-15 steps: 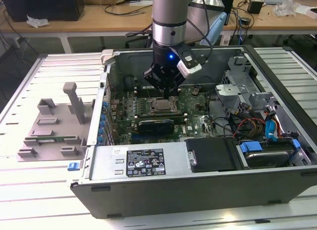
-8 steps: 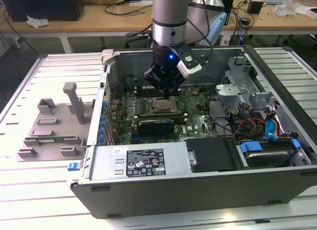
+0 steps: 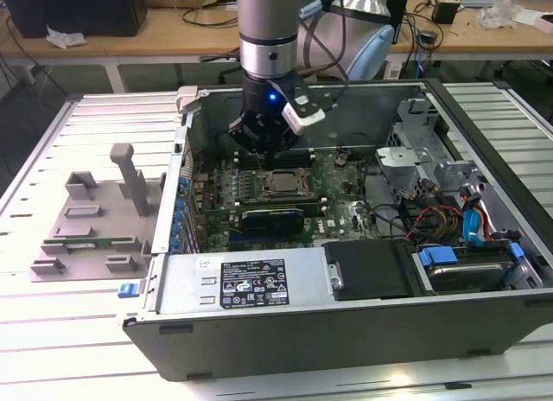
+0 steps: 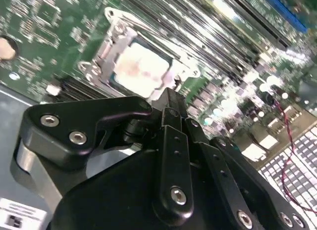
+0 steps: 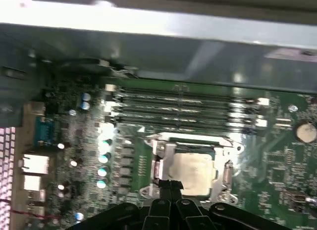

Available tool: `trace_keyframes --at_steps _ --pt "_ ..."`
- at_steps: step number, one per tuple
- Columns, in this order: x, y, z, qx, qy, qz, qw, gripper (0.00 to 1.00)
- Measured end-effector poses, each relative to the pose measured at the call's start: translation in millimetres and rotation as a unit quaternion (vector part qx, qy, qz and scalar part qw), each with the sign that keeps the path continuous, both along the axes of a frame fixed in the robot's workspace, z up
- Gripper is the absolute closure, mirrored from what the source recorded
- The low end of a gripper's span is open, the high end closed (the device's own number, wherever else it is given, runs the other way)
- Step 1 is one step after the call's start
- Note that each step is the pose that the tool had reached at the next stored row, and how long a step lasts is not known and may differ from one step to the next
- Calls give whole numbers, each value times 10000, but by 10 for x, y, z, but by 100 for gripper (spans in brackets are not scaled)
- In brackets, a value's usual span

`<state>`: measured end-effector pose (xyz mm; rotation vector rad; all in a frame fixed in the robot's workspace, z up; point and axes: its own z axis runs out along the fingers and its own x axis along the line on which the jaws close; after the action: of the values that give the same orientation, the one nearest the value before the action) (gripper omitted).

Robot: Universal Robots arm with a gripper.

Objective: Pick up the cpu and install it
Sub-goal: 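Install the first cpu locking lever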

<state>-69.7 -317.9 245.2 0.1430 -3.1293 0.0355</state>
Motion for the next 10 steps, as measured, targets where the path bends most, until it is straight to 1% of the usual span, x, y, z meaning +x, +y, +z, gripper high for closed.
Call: trace_keyframes --at_steps 1,3,6,8,9,10 --pt "-93 14 0 0 0 0 10000 89" --pt "-220 28 0 0 0 0 10000 89" --pt "-333 34 0 0 0 0 10000 89" --pt "-380 34 0 3 -2 0 10000 89" --pt "-388 34 0 12 -5 0 10000 89" --pt "-395 34 0 44 -29 0 10000 89"
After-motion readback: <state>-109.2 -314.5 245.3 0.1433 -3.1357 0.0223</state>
